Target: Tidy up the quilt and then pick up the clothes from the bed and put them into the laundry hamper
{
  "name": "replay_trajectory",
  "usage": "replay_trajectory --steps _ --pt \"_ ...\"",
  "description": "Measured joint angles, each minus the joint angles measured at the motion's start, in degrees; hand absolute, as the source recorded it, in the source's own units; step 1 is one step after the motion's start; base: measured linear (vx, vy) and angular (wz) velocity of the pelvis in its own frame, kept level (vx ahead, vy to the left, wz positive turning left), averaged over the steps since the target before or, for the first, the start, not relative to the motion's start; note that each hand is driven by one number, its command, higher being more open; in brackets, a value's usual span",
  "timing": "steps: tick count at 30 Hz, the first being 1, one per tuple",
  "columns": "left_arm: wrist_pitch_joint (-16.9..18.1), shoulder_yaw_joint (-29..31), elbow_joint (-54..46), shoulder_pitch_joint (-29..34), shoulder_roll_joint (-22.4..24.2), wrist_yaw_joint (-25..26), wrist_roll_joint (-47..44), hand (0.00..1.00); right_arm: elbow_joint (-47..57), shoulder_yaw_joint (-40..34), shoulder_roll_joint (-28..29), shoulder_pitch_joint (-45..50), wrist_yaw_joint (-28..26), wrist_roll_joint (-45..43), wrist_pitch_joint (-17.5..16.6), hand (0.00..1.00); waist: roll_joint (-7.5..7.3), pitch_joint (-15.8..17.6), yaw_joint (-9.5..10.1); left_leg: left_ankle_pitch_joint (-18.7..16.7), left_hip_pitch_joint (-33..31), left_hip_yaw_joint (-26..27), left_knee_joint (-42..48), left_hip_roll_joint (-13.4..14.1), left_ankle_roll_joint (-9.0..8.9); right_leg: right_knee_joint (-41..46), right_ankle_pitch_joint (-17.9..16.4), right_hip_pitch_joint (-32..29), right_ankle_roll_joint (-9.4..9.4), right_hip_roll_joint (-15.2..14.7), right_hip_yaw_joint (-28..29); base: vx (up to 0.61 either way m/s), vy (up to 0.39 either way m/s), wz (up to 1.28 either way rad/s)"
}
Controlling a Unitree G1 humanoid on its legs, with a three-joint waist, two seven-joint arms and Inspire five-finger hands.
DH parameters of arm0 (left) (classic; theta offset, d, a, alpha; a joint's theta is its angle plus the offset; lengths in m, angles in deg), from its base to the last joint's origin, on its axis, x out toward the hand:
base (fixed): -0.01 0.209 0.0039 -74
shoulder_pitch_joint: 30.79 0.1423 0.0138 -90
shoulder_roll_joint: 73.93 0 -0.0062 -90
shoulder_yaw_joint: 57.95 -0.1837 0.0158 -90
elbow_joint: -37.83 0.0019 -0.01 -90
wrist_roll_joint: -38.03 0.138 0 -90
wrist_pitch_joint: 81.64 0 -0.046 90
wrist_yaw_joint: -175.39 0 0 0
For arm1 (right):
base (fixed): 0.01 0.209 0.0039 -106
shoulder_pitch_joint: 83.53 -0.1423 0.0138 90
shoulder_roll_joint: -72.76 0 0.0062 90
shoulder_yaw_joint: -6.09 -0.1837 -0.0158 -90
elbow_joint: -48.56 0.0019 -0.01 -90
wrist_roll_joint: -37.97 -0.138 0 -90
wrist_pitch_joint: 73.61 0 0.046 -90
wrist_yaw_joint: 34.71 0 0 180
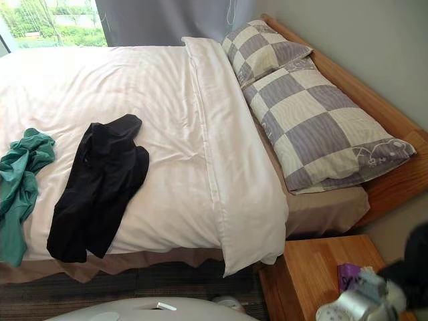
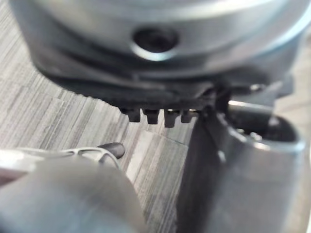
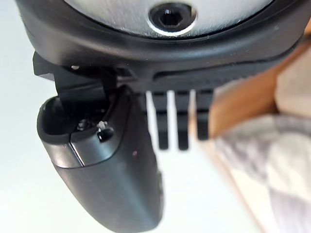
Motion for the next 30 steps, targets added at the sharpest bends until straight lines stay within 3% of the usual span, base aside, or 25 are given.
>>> replay_trajectory --steps 2,5,10,16,17,20,22,26,30 --pt "-0.01 -2.03 0.00 -0.32 -0.61 0.13 0.03 1.00 0.00 4.55 -4.80 -2.93 -5.25 0.05 4.24 0.00 0.03 0.07 0.05 0.64 -0.99 -2.18 0.02 -0.04 0.07 -0.05 -0.36 -0.10 -0.09 -0.26 -1.79 -0.02 -0.041 0.45" --pt "-0.02 -3.87 -0.03 -0.50 -0.99 0.41 0.03 1.00 0.00 8.44 -7.78 -6.51 -7.32 0.06 6.54 0.00 0.45 0.28 0.73 1.26 -1.72 -4.57 0.18 0.02 0.18 -0.05 -0.65 0.13 -0.17 -0.41 -3.94 0.00 -0.044 0.40" --pt "-0.37 -7.84 -1.28 -1.12 -1.65 1.45 0.00 1.00 -0.01 9.90 -8.16 -12.41 -6.85 -5.54 6.84 0.00 1.33 1.36 1.52 2.53 -4.55 -9.74 0.23 -0.41 0.81 -0.14 -1.04 -0.20 0.01 -1.25 -8.73 0.00 -0.024 0.55" --pt "-1.00 -13.03 -2.62 -5.45 -1.73 1.27 -0.08 1.00 -0.02 10.90 -10.19 -19.94 0.77 -7.84 4.58 0.00 5.18 7.05 1.56 4.18 -9.65 -12.76 0.43 -2.13 2.75 2.61 -1.14 -5.04 0.21 -3.44 -10.99 -0.03 0.035 0.28" --pt "-0.23 -13.95 -3.33 -6.59 -1.63 1.26 -0.25 1.00 -0.02 10.93 -10.24 -22.15 2.80 -9.01 4.08 0.00 6.17 9.85 1.50 4.36 -11.35 -12.98 1.52 -2.82 3.06 4.97 -1.86 -7.26 0.76 -4.52 -10.84 -0.05 0.076 0.10" --pt "2.41 -14.83 -4.17 -7.73 -0.37 1.44 -1.29 1.00 -0.04 11.85 -10.17 -22.89 6.01 -9.21 3.81 0.00 8.50 14.01 1.66 4.72 -14.15 -12.75 2.00 -4.50 3.62 12.42 -5.10 -13.29 1.58 -7.01 -9.75 -0.06 0.077 0.11" --pt "3.29 -14.84 -4.65 -7.84 -0.27 1.84 -3.12 1.00 -0.04 13.99 -9.04 -21.54 6.54 -9.21 3.95 0.00 9.18 15.50 1.72 4.71 -15.34 -11.85 2.04 -5.45 3.63 16.78 -7.07 -16.80 1.83 -8.51 -8.49 -0.02 0.044 -0.08" --pt "4.06 -15.22 -5.06 -8.84 -0.51 2.61 -4.98 1.00 0.35 17.91 -5.14 -17.46 5.80 -9.02 4.06 0.00 8.90 17.63 1.76 4.69 -17.20 -9.37 2.39 -5.81 3.62 21.33 -8.77 -21.86 1.43 -9.34 -6.02 0.03 -0.008 -0.23" --pt "3.85 -15.20 -5.11 -11.94 -1.44 3.59 -4.95 1.00 1.43 20.66 -1.68 -15.93 3.21 -9.10 2.64 0.00 5.92 20.39 1.66 2.23 -17.08 -5.48 6.17 -4.05 2.97 22.04 -9.03 -21.94 1.07 -7.71 -3.45 0.02 -0.061 -0.40"
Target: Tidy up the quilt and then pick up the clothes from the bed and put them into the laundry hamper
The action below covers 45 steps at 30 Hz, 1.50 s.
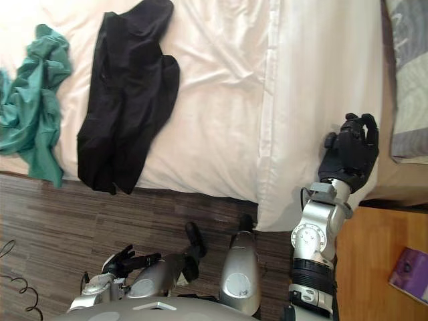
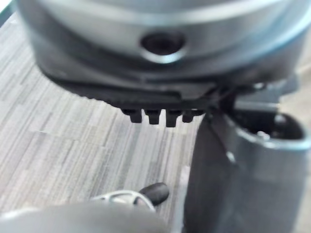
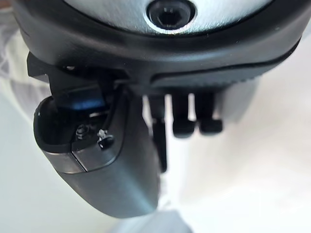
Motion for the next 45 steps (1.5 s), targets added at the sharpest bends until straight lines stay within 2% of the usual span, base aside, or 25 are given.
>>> replay_trajectory --steps 2,4,9,11,13,15,16,18,21,23,26,29,35,37,38,39,40,42,43,44,45 --pt "0.31 0.06 -0.55 -1.23 0.79 -0.18 -0.20 1.00 -2.35 1.44 2.96 1.01 -2.49 -0.90 -1.58 0.00 -1.70 1.00 -0.07 -1.77 1.05 2.96 2.30 1.15 -0.30 -0.17 0.08 0.67 -0.12 1.29 2.34 0.03 -0.046 -0.63" --pt "0.74 0.75 -0.44 -1.81 1.68 -1.20 -0.57 1.00 -5.96 1.73 5.33 1.09 -4.73 -2.28 -2.18 0.00 -2.32 1.35 -0.20 -3.33 3.91 5.87 3.11 1.98 -0.78 -0.53 0.15 2.53 -0.22 2.57 4.80 0.05 -0.013 -0.79" --pt "3.28 4.68 0.07 -1.81 4.51 -1.51 -2.46 1.00 -13.73 3.70 6.51 3.60 -8.09 -2.17 -2.27 0.00 -2.76 0.59 -0.54 -5.60 7.15 10.48 4.64 3.52 -2.13 -2.49 0.35 5.15 -0.20 4.57 7.68 0.03 -0.001 -0.51" --pt "3.74 5.84 0.32 -1.82 5.51 -1.51 -2.82 1.00 -18.68 3.36 7.02 4.63 -8.11 -1.51 -0.98 0.00 -2.87 -0.20 -1.09 -5.80 7.53 11.31 4.53 4.28 -2.38 -3.96 0.99 6.01 -0.12 5.31 7.57 0.04 -0.012 -0.09" --pt "3.66 7.86 0.78 -1.82 6.26 -1.54 -2.84 1.00 -24.68 2.39 7.98 6.81 -8.07 2.89 1.16 0.00 -3.00 -0.90 -0.97 -5.91 8.82 11.68 4.37 4.83 -2.59 -4.63 1.03 7.61 -0.14 5.71 7.00 0.05 -0.019 -0.02" --pt "3.35 9.64 1.61 -1.80 7.54 -1.39 -2.85 1.00 -29.79 2.09 7.99 10.34 -7.95 6.86 3.73 0.00 -2.45 -2.70 -0.50 -6.25 9.78 11.82 3.89 5.29 -3.14 -5.33 1.03 8.72 -0.13 6.22 6.45 0.06 -0.016 0.00" --pt "2.93 10.85 1.89 -1.79 8.42 -1.31 -2.84 1.00 -33.38 2.10 8.19 12.84 -7.89 9.12 5.47 1.00 -2.17 -3.69 -0.15 -6.20 10.69 11.92 3.40 5.41 -3.33 -5.76 1.03 9.71 -0.13 6.32 6.05 0.07 -0.005 0.02" --pt "2.19 12.09 2.22 -1.71 9.19 -1.22 -2.80 1.00 -37.63 2.20 9.19 16.90 -7.91 10.29 7.48 1.00 -1.57 -5.70 -0.15 -6.11 11.22 11.80 2.81 5.50 -3.65 -6.31 1.03 10.54 -0.13 6.28 4.75 0.07 -0.003 0.10" --pt "-0.16 12.51 2.64 -1.49 9.70 -1.09 -2.46 1.00 -42.02 2.55 10.66 21.24 -8.45 15.81 10.16 1.00 -1.75 -7.88 -0.15 -5.78 12.67 11.14 1.49 5.56 -4.26 -6.69 1.03 12.15 -0.12 6.20 2.63 0.03 -0.005 0.14" --pt "-1.29 12.50 2.62 -1.24 9.61 -0.72 -2.26 1.00 -42.05 1.98 11.08 23.00 -9.18 20.93 10.31 1.00 -2.53 -9.25 -0.11 -5.76 12.92 10.05 1.24 5.61 -4.29 -7.51 1.03 13.30 -0.12 6.04 1.05 0.01 -0.012 0.32" --pt "-4.22 12.01 2.30 -0.61 8.65 0.42 -2.23 1.00 -42.12 2.38 11.22 23.39 -11.99 31.10 10.19 1.00 -5.15 -12.58 0.03 -5.14 12.86 6.89 0.22 5.70 -4.99 -10.45 1.03 15.98 -0.12 5.86 -2.25 -0.01 -0.033 0.49" --pt "-6.18 10.01 2.71 -0.41 7.56 0.64 -2.19 1.00 -43.58 2.80 11.08 22.20 -14.26 33.70 9.84 1.00 -6.11 -14.55 0.16 -4.44 12.93 4.42 -0.58 5.67 -5.21 -13.73 1.63 18.23 -0.22 5.99 -4.59 -0.01 -0.036 0.41" --pt "-6.35 6.69 4.48 -0.27 6.18 1.22 -2.00 1.00 -49.46 3.50 8.27 18.78 -18.61 34.15 10.39 1.00 -4.45 -16.06 0.36 -3.59 13.07 2.21 -1.44 5.26 -5.09 -20.36 4.90 22.29 -0.21 6.55 -6.07 0.01 0.001 0.16" --pt "-6.33 6.70 4.85 -0.22 5.65 1.69 -2.00 1.00 -50.74 5.02 7.25 18.07 -19.72 34.47 10.70 1.00 -4.36 -15.91 0.34 -3.59 13.58 2.32 -1.25 5.10 -5.05 -20.21 4.90 22.58 -0.21 6.46 -5.70 0.00 0.013 -0.11" --pt "-6.24 6.70 4.93 -0.27 4.78 1.90 -2.05 1.00 -51.48 5.10 6.95 17.29 -20.07 36.43 11.07 1.00 -5.01 -15.18 0.45 -4.19 13.27 2.35 1.76 5.35 -4.57 -19.74 4.89 23.15 -0.22 6.15 -5.16 -0.01 0.014 -0.13" --pt "-6.17 6.68 4.64 -0.38 4.19 2.01 -2.03 1.00 -51.85 5.48 6.92 16.75 -20.21 36.62 11.22 1.00 -5.52 -14.64 0.63 -4.96 12.32 2.41 4.91 5.74 -4.57 -19.22 4.88 23.24 -0.23 5.80 -4.71 -0.04 -0.006 -0.27" --pt "-6.14 6.72 4.17 -0.88 3.23 2.21 -1.99 1.00 -51.80 6.75 6.66 16.00 -20.58 36.75 11.76 1.00 -6.10 -13.17 0.98 -6.09 10.39 2.63 12.11 7.20 -4.70 -17.68 4.86 23.26 -0.23 5.32 -3.86 -0.11 -0.027 -0.43" --pt "-5.68 7.02 3.95 -0.93 2.37 2.44 -1.76 1.00 -51.33 7.60 5.74 15.77 -20.85 38.65 12.01 1.00 -6.28 -11.80 1.58 -6.52 8.53 2.92 20.82 8.96 -4.57 -15.80 4.81 23.12 -0.28 4.84 -1.72 -0.12 0.011 -0.54" --pt "-4.94 8.18 4.20 -0.21 2.07 2.28 -1.72 1.00 -51.16 7.76 5.56 15.72 -20.80 38.81 12.21 1.00 -6.79 -11.39 1.62 -8.53 7.44 2.50 24.98 10.24 -5.33 -15.04 4.30 22.91 -0.87 4.34 0.55 -0.05 0.052 -0.58" --pt "-4.55 8.67 4.28 0.48 2.05 2.01 -1.71 1.00 -51.14 7.83 5.42 15.46 -20.80 39.03 12.37 1.00 -6.33 -11.43 1.61 -9.57 7.63 2.01 25.48 11.34 -4.52 -14.50 3.62 22.61 -0.92 4.47 1.85 -0.06 0.104 -0.77" --pt "-3.61 9.84 5.03 0.79 2.31 1.41 -1.70 1.00 -51.06 7.48 4.68 14.77 -20.67 39.80 12.52 1.00 -5.06 -11.12 0.79 -10.60 7.72 -0.59 27.09 14.69 -4.51 -12.81 2.73 21.62 -0.94 4.91 3.72 -0.06 0.150 -0.78"
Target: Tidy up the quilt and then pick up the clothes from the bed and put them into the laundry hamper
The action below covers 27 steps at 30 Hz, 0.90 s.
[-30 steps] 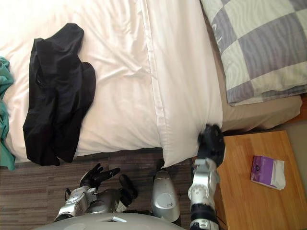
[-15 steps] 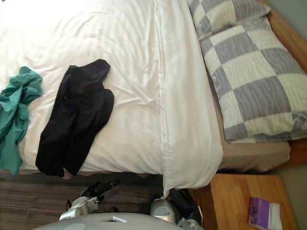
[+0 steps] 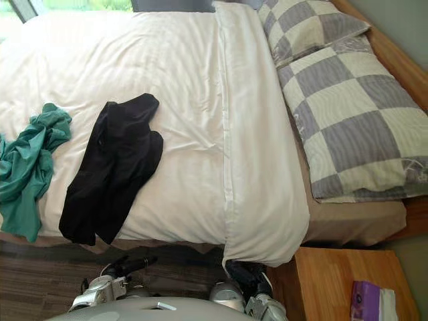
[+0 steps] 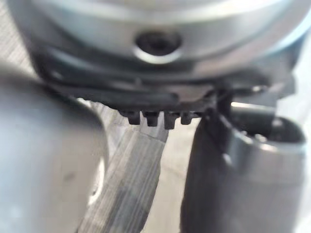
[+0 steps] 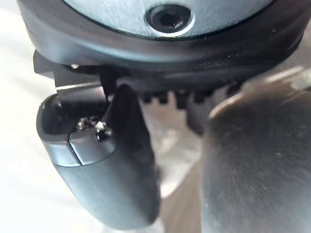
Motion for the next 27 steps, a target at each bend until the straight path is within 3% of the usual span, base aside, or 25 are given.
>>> replay_trajectory --steps 3,4,6,7,8,9,11,12,13,14,15,16,17,19,21,24,27 --pt "1.52 0.56 0.69 0.60 -0.68 -0.88 1.73 1.00 -0.06 -0.21 -1.41 -0.83 -0.19 2.84 -0.03 1.00 0.64 0.02 -1.06 0.70 0.70 -7.79 1.94 7.16 0.44 5.59 -1.32 -4.98 2.06 -1.13 5.46 -0.09 0.267 -0.73" --pt "2.43 0.31 0.78 0.62 -0.77 -1.19 2.00 1.00 -0.62 -0.10 -2.13 -1.29 -0.70 3.40 -0.74 1.00 0.74 -0.04 -1.15 2.37 1.15 -10.69 1.20 8.58 0.73 8.05 -1.87 -7.87 3.64 -1.72 7.58 -0.21 0.495 -0.74" --pt "2.94 -0.46 1.23 0.52 -0.66 -1.41 1.89 1.00 -1.86 1.23 -3.71 -2.27 -1.54 3.54 -1.79 1.00 1.28 -0.36 -1.40 4.92 1.74 -12.08 -2.23 9.00 -1.27 8.98 -1.42 -10.90 5.80 -2.78 9.66 -0.22 0.524 -0.43" --pt "3.22 -2.35 2.20 0.46 -0.94 -1.87 1.44 1.00 -2.96 2.30 -4.09 -3.05 -1.67 5.63 -2.74 1.00 1.37 -0.51 -2.37 -1.12 4.11 -9.50 -7.00 7.08 -10.21 6.31 1.45 -11.44 9.04 -4.64 10.78 -0.24 0.597 -0.09" --pt "3.20 -3.39 2.52 0.36 -1.32 -1.94 1.37 1.00 -3.19 2.61 -4.01 -3.06 -1.73 5.78 -3.16 1.00 1.28 -0.60 -2.78 -3.95 4.35 -8.15 -8.26 6.36 -10.38 4.52 3.58 -10.94 10.15 -5.68 10.66 -0.22 0.588 -0.16" --pt "3.53 -4.58 2.45 0.16 -2.74 -2.09 1.24 1.00 -4.69 3.14 -1.96 -3.74 -1.24 6.05 -3.90 1.00 -1.50 0.03 -1.97 -4.01 4.25 -6.78 -7.02 4.59 -10.21 1.53 7.67 -10.36 9.94 -7.75 10.85 -0.25 0.490 -0.41" --pt "2.15 -5.38 2.60 1.04 -4.83 -2.07 0.75 1.00 -6.99 5.81 -2.60 -4.71 -0.30 8.05 -4.58 1.00 -1.80 -0.22 0.62 -3.22 5.38 -2.94 -8.50 3.31 -9.23 -4.67 22.23 -10.35 4.77 -7.86 4.97 -0.28 0.420 -0.70" --pt "2.13 -5.81 2.59 1.21 -5.32 -1.98 -0.22 1.00 -6.99 6.95 -2.96 -4.71 -0.88 8.98 -4.86 1.00 -2.15 -0.25 0.94 -2.38 5.76 -2.72 -9.61 2.61 -8.98 -4.47 22.72 -10.28 4.32 -7.76 2.73 -0.25 0.341 -0.26" --pt "2.13 -7.08 2.59 1.26 -5.92 -1.72 -0.85 1.00 -6.82 8.96 -3.34 -4.71 -2.02 11.20 -6.43 1.00 -2.51 -0.42 0.75 -0.52 5.92 -3.37 -12.22 1.23 -8.04 -3.83 21.61 -9.23 3.97 -6.78 -0.56 -0.24 0.250 0.45" --pt "1.59 -9.01 2.55 0.61 -6.00 -1.67 -0.80 1.00 -6.07 11.69 -3.55 -4.68 -3.17 12.55 -7.97 1.00 -2.44 -0.42 0.15 2.20 5.05 -5.94 -15.64 -0.63 -6.48 -2.31 15.47 -7.04 4.74 -4.69 -2.58 -0.19 0.183 0.67" --pt "1.30 -9.54 2.49 0.27 -5.97 -1.68 -0.76 1.00 -5.94 12.19 -3.57 -4.70 -3.06 12.67 -7.98 1.00 -2.40 -0.40 0.03 2.83 4.75 -6.57 -16.38 -0.97 -6.22 -1.82 13.75 -6.61 4.38 -4.27 -2.82 -0.18 0.148 1.17" --pt "0.27 -11.45 2.34 -1.17 -5.56 -1.70 -0.44 1.00 -5.68 13.50 -3.99 -4.70 -3.43 12.49 -7.99 1.00 -2.31 -0.41 -0.08 5.02 3.31 -9.33 -18.65 -2.75 -4.88 1.13 7.15 -5.77 4.13 -2.87 -3.97 -0.11 0.069 1.31" --pt "-1.22 -12.77 1.87 -2.55 -5.17 -1.65 0.03 1.00 -4.62 15.34 -3.95 -4.46 -3.57 12.44 -7.98 1.00 -2.39 -0.51 -0.22 6.58 1.88 -12.40 -19.94 -4.46 -3.97 4.66 0.32 -4.95 2.63 -1.08 -5.04 -0.11 0.069 1.39" --pt "-3.17 -14.41 1.73 -3.56 -4.73 -0.80 0.93 1.00 -3.34 18.19 -4.65 -4.72 -4.08 12.35 -8.12 1.00 -2.56 -0.79 0.23 8.14 0.80 -16.16 -20.70 -6.39 -3.54 4.01 -4.14 -3.13 0.76 -0.41 -6.82 -0.07 -0.013 1.05" --pt "-5.16 -15.74 1.32 -3.59 -4.05 -0.28 0.82 1.00 -2.48 20.12 -5.95 -4.67 -5.18 12.31 -8.87 1.00 -1.32 -1.78 0.86 10.24 0.68 -17.83 -23.43 -6.73 -3.41 3.37 -3.66 -2.61 1.38 -0.81 -9.27 -0.09 -0.041 0.81" --pt "-7.67 -16.33 1.26 -3.66 -3.48 0.36 -0.10 1.00 -0.98 23.25 -6.68 -5.20 -6.01 10.85 -8.85 1.00 -0.86 -2.60 0.84 12.88 0.07 -21.86 -26.39 -6.64 -3.11 2.11 -3.04 -1.52 1.43 -0.71 -13.69 -0.04 -0.063 0.69" --pt "-7.22 -16.62 1.28 -3.33 -3.47 0.37 0.20 1.00 -0.83 23.53 -5.32 -5.83 -2.02 4.87 -4.87 1.00 -1.08 -2.84 1.75 14.60 0.13 -23.39 -28.89 -6.67 -2.35 0.15 -1.84 -0.67 1.58 -0.35 -15.56 -0.04 -0.030 0.35"
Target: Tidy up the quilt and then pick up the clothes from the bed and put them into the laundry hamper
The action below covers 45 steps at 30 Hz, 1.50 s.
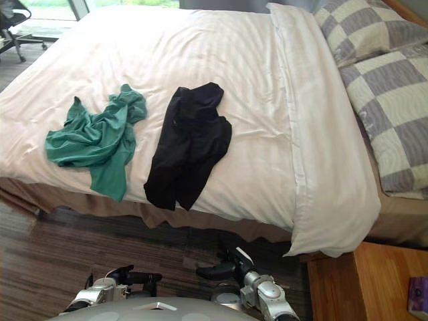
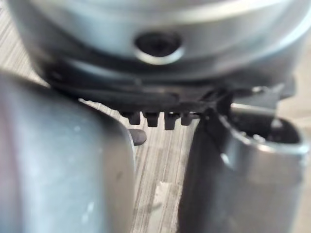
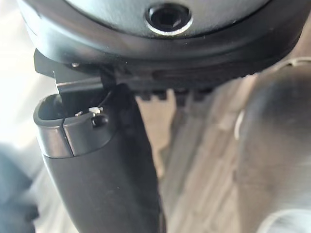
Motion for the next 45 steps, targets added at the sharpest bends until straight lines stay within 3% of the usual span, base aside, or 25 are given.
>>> replay_trajectory --steps 3,5,10,12,13,14,15,17,18,19,20,21,22,23,24,25,26,27,29,30,32,33,35,36,45 --pt "1.23 -0.03 0.10 0.14 0.11 0.83 -0.62 1.00 -1.32 -3.65 2.75 -0.04 3.26 -3.93 2.42 1.00 -0.31 0.00 0.48 0.18 -0.38 0.50 0.68 -0.88 0.04 -0.69 0.29 0.41 0.45 -0.84 -0.21 -0.01 0.047 0.09" --pt "2.41 -0.23 0.22 -0.10 -0.14 2.37 -1.46 1.00 -1.49 -8.89 4.71 0.20 5.03 -6.75 2.95 1.00 -1.06 0.41 -1.09 -0.69 -4.13 8.33 7.78 -1.84 1.41 -1.04 0.59 1.46 1.01 -3.33 -1.90 -0.01 0.099 0.39" --pt "4.90 0.11 1.37 -0.21 -0.54 3.41 -4.91 1.00 -2.32 -15.45 5.78 0.74 7.19 -8.66 3.59 1.00 -0.95 1.77 -0.97 -1.99 -3.70 11.88 12.42 -1.57 2.22 2.64 -0.40 1.46 0.92 -4.83 0.01 -0.05 0.079 -0.10" --pt "5.43 1.53 2.39 -0.61 -0.71 3.28 -6.10 1.00 -2.26 -20.70 5.30 1.18 6.91 -8.90 3.83 1.00 -0.98 2.76 -1.44 -4.92 -4.35 15.31 14.48 -0.40 1.94 7.87 -2.68 -2.43 -0.14 -6.15 2.43 -0.16 0.105 -0.54" --pt "6.04 3.09 3.11 -0.77 -0.97 3.31 -7.20 1.00 -2.51 -24.21 4.76 1.32 6.86 -8.84 3.94 1.00 -1.05 3.21 -1.92 -8.76 -6.21 17.43 20.61 1.62 2.47 11.69 -3.91 -5.13 -0.57 -7.32 4.53 -0.16 0.119 -0.58" --pt "6.23 3.68 3.43 -0.97 -1.17 3.34 -7.58 1.00 -2.96 -25.54 4.22 1.55 6.91 -8.84 3.95 1.00 -1.00 3.25 -2.53 -9.71 -6.33 17.53 23.02 2.93 2.80 13.04 -4.28 -6.35 -0.40 -7.75 5.97 -0.19 0.153 -0.85" --pt "6.66 4.67 4.12 -0.29 -1.25 3.43 -8.30 1.00 -3.32 -27.18 2.27 2.42 6.87 -8.79 3.83 1.00 -1.06 3.30 -3.11 -10.73 -6.21 16.13 26.30 4.79 2.73 15.77 -5.12 -8.99 0.64 -9.00 9.01 -0.15 0.213 -0.97" --pt "7.27 5.68 5.30 -0.04 -0.99 3.75 -10.56 1.00 -3.46 -27.94 -1.49 3.42 6.88 -8.30 3.50 1.00 -0.47 3.24 -4.03 -10.39 -5.47 12.54 28.18 5.75 2.03 19.23 -5.80 -13.42 1.84 -10.53 13.62 -0.13 0.312 -0.86" --pt "7.26 5.94 5.77 0.12 -0.70 3.66 -12.54 1.00 -3.91 -28.67 -3.22 4.18 6.88 -8.27 3.15 1.00 0.45 3.18 -4.63 -7.54 -4.93 10.88 27.19 5.90 1.82 20.14 -5.49 -15.46 3.33 -11.17 15.33 -0.07 0.426 -0.39" --pt "7.24 6.01 5.74 0.06 -0.53 3.36 -13.81 1.00 -4.69 -29.75 -3.57 4.77 6.89 -8.27 3.06 1.00 0.75 3.26 -5.52 -10.27 -4.87 10.26 24.89 4.19 -1.33 19.36 -4.48 -16.67 5.10 -12.07 16.03 -0.06 0.436 -0.11" --pt "7.21 6.02 5.72 0.05 -0.51 3.08 -14.47 1.00 -5.18 -30.08 -3.31 5.22 6.78 -8.22 3.01 1.00 0.85 3.20 -6.15 -11.61 -4.93 10.31 23.76 3.68 -2.41 18.27 -3.49 -16.57 6.43 -12.73 15.73 -0.05 0.554 0.36" --pt "7.18 5.97 5.59 0.03 -0.53 2.44 -14.70 1.00 -6.37 -30.57 -2.31 5.81 6.63 -8.05 2.98 1.00 1.37 3.09 -6.58 -13.94 -4.98 10.51 22.29 3.15 -4.54 14.89 -0.42 -15.35 8.46 -13.94 14.46 -0.05 0.453 0.41" --pt "7.09 6.00 5.06 0.14 -0.66 2.08 -14.84 1.00 -6.64 -30.47 -0.21 5.95 6.35 -6.30 2.98 1.00 0.34 3.85 -5.95 -14.38 -5.15 10.67 23.37 2.05 -4.21 9.01 4.17 -12.17 9.84 -15.15 13.49 -0.05 0.453 0.29" --pt "6.83 5.85 4.72 0.15 -0.75 2.02 -14.83 1.00 -6.45 -30.47 0.87 6.24 5.87 -5.84 2.83 1.00 0.23 3.85 -5.62 -14.84 -5.33 10.67 23.81 1.78 -3.62 5.53 6.95 -10.17 9.91 -15.16 12.83 -0.03 0.348 0.01" --pt "6.90 5.29 4.43 0.81 -0.62 2.14 -14.18 1.00 -6.02 -30.34 2.15 6.94 5.35 -5.24 2.29 1.00 0.20 3.67 -5.02 -15.56 -5.92 11.16 24.23 1.56 -2.54 0.11 13.45 -8.07 8.65 -14.94 12.08 -0.12 0.542 -0.34" --pt "6.94 4.56 4.34 0.79 -0.43 2.22 -13.69 1.00 -6.02 -29.68 2.32 6.54 5.54 -3.65 1.87 1.00 0.98 3.49 -3.54 -15.12 -5.64 13.39 22.65 2.09 -1.42 -4.47 21.88 -8.50 4.46 -13.56 11.25 -0.14 0.535 -0.69" --pt "6.96 4.21 4.36 0.79 -0.39 2.27 -13.27 1.00 -5.96 -28.33 2.00 5.87 5.38 -2.78 1.54 1.00 1.66 3.32 -2.34 -13.80 -4.92 15.55 19.91 2.28 -0.17 -7.48 26.95 -9.30 0.33 -12.61 8.19 -0.16 0.483 -0.92" --pt "7.16 3.90 4.37 0.71 -0.43 2.39 -13.20 1.00 -5.83 -26.39 1.86 4.90 5.19 -0.78 1.08 1.00 1.39 3.24 -2.07 -12.08 -3.93 16.99 17.16 1.98 0.87 -6.57 26.86 -9.64 0.13 -11.79 3.61 -0.10 0.300 -0.70" --pt "7.08 2.55 4.37 0.44 -0.55 2.43 -13.12 1.00 -4.75 -21.25 2.15 3.40 3.95 3.24 -0.97 1.00 1.20 2.99 -2.06 -8.83 -3.13 17.66 12.07 1.22 2.08 -3.22 20.46 -8.54 0.64 -7.11 -0.64 -0.10 0.286 -0.25" --pt "6.94 2.16 4.38 0.28 -0.59 2.39 -12.88 1.00 -4.42 -20.00 2.50 3.19 3.41 3.74 -1.09 1.00 1.16 2.97 -2.17 -7.86 -3.12 17.41 10.93 0.73 2.40 -2.57 17.46 -8.12 0.98 -5.63 0.10 -0.08 0.203 0.27" --pt "5.12 0.80 4.34 -1.06 -0.41 1.87 -9.36 1.00 -3.61 -17.33 3.07 2.54 0.57 5.36 -2.17 1.00 0.30 2.59 -2.64 -4.83 -4.20 14.13 7.58 -2.60 3.92 -0.20 5.82 -6.32 0.70 -1.35 5.77 -0.07 0.093 0.77" --pt "4.57 0.61 4.38 -1.51 -0.34 1.63 -8.92 1.00 -3.54 -17.06 3.05 2.54 0.65 5.23 -2.23 1.00 0.38 2.74 -2.56 -4.46 -4.35 13.23 7.34 -3.35 4.17 -0.17 4.01 -5.78 -0.15 -0.69 7.51 -0.08 0.029 0.94" --pt "4.05 0.09 4.25 -1.75 0.11 0.68 -7.57 1.00 -3.62 -17.04 2.40 2.64 1.71 3.87 -2.12 1.00 1.50 2.77 -1.93 -2.78 -3.02 10.78 5.24 -4.72 4.27 0.47 3.01 -4.70 -1.24 -0.47 8.55 -0.07 0.026 0.56" --pt "3.42 0.04 6.27 -1.75 -1.06 0.26 -7.05 1.00 -5.79 -14.84 4.38 2.86 5.86 -2.60 0.40 1.00 -2.00 0.82 -1.10 2.51 2.26 9.51 -4.46 -3.88 3.20 -1.57 3.79 -1.92 -0.96 1.44 7.39 -0.02 0.011 0.10" --pt "3.42 0.03 6.69 -1.73 -1.02 0.32 -7.25 1.00 -6.25 -14.95 4.46 2.98 5.53 -4.53 0.76 1.00 -1.88 0.89 -1.08 2.23 3.94 9.62 -4.47 -3.81 3.05 -2.71 3.98 0.12 -0.88 1.56 7.27 0.00 0.000 0.00"
